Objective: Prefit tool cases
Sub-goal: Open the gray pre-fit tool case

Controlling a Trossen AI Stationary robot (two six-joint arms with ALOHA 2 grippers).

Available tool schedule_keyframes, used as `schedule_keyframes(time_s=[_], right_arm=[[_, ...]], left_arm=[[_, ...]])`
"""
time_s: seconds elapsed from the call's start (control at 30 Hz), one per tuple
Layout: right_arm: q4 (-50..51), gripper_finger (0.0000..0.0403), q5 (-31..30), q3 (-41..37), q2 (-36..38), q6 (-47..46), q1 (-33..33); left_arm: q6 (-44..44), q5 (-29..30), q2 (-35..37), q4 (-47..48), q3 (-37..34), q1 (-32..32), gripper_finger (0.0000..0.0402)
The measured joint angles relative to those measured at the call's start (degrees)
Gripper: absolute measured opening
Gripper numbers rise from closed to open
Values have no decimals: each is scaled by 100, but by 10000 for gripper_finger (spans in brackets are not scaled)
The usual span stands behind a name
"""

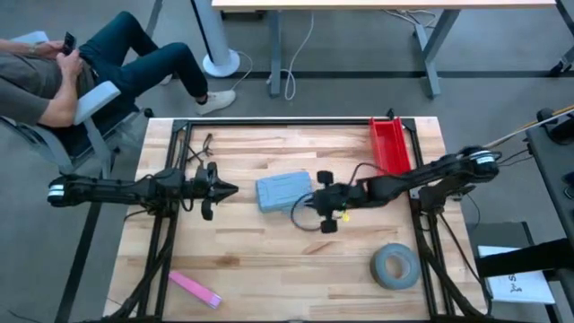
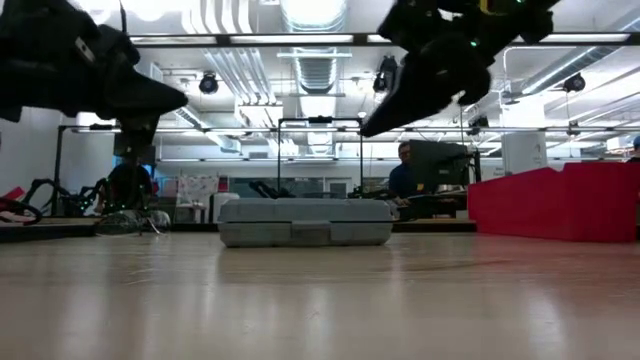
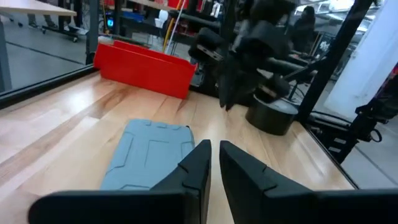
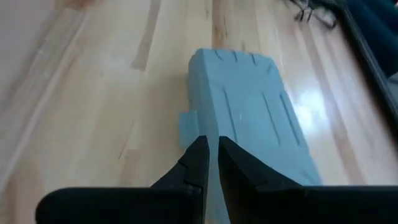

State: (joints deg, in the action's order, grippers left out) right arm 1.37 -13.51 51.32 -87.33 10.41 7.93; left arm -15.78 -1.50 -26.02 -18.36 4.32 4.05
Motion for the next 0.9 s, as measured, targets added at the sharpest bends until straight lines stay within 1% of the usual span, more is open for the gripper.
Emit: schedule_keyframes(time_s=[0.07,0.2,0.33,0.5,0.63,0.77,0.9], right_arm=[[17,18,-156,255,-309,240,124],[168,18,-169,781,-953,567,285],[214,18,-208,1199,-1463,525,309],[253,18,-213,1566,-1991,417,330],[312,21,-213,1602,-2167,391,339],[329,45,-215,1566,-2140,190,361],[419,88,-251,1582,-2123,96,390]], left_arm=[[2,0,-16,251,172,0,39],[20,39,-51,990,631,2,39],[133,102,-111,1869,1100,2,39],[199,147,-116,2487,1516,2,39],[202,155,-112,2890,1794,2,39],[211,155,-143,3160,1968,2,39],[326,157,-149,3212,2037,2,39]])
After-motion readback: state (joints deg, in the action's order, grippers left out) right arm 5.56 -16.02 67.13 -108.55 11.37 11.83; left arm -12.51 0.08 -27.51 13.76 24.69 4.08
